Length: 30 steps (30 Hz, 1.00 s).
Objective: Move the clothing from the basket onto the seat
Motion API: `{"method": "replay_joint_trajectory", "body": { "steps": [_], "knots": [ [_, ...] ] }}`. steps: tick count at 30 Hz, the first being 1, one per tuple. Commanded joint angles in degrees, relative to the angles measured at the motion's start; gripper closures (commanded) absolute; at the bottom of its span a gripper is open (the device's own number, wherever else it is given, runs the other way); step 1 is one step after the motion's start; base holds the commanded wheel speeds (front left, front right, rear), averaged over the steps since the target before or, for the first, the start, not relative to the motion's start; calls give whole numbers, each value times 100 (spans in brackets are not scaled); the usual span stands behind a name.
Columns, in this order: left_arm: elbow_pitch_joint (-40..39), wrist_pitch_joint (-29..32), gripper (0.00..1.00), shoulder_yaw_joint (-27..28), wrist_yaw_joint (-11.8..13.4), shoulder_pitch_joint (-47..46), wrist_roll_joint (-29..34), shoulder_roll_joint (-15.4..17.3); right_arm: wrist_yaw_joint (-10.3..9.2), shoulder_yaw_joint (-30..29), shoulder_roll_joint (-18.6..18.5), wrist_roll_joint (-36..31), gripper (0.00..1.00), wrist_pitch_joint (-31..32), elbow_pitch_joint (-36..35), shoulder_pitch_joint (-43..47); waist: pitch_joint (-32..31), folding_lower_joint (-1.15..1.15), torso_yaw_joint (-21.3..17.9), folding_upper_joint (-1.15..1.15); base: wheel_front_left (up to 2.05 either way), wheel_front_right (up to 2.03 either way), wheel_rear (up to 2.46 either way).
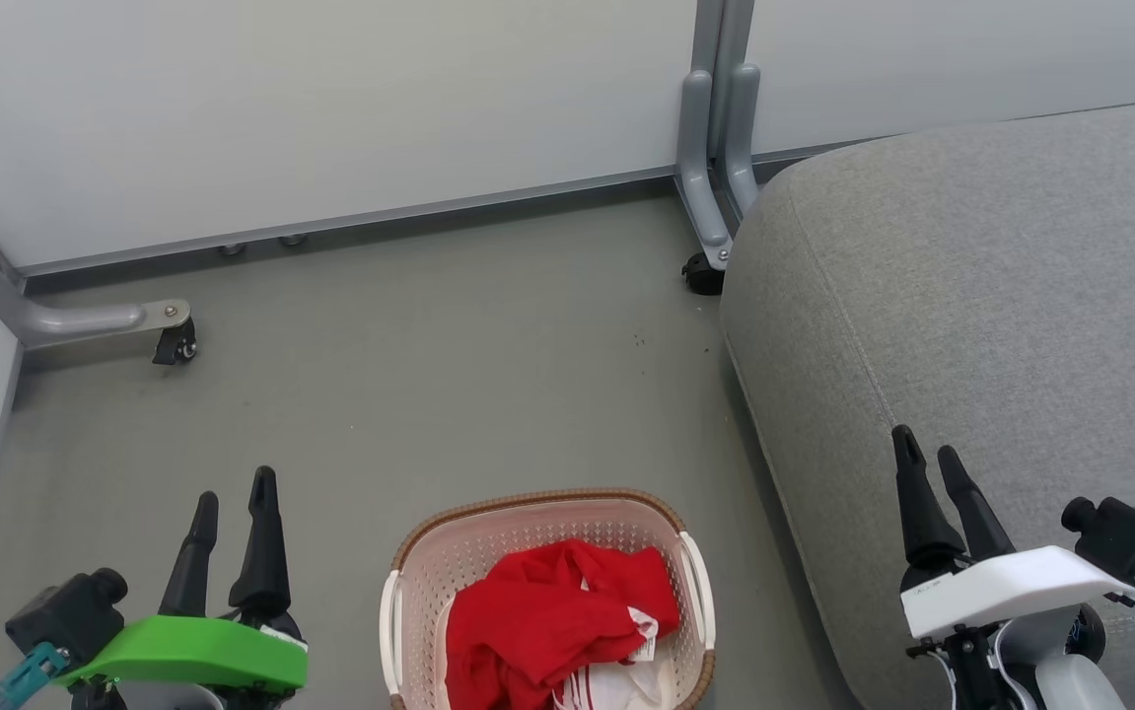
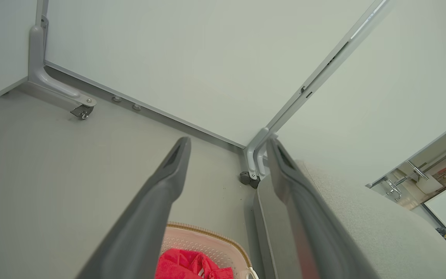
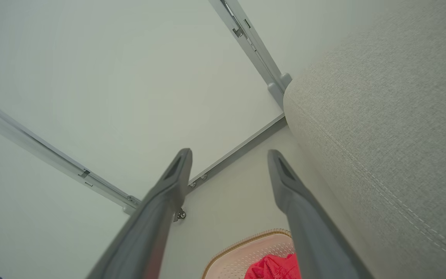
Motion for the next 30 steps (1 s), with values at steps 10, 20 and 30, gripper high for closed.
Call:
{"method": "replay_joint_trajectory", "body": {
  "steps": [10,20,30],
  "knots": [
    [-195,-210,0,-162,106,57,846,141,2,178,-34,-922,0,-217,-216,61,-3,0,-11,0,0,0,0],
    [-256,-365,0,-296,137,135,1471,202,2,283,-37,-1612,0,-373,-249,103,-23,0,-5,0,0,0,0],
    [-320,-507,0,-386,127,214,2061,233,2,373,-40,-2250,0,-515,-323,162,-60,0,-31,0,0,0,0]
  ]
}}
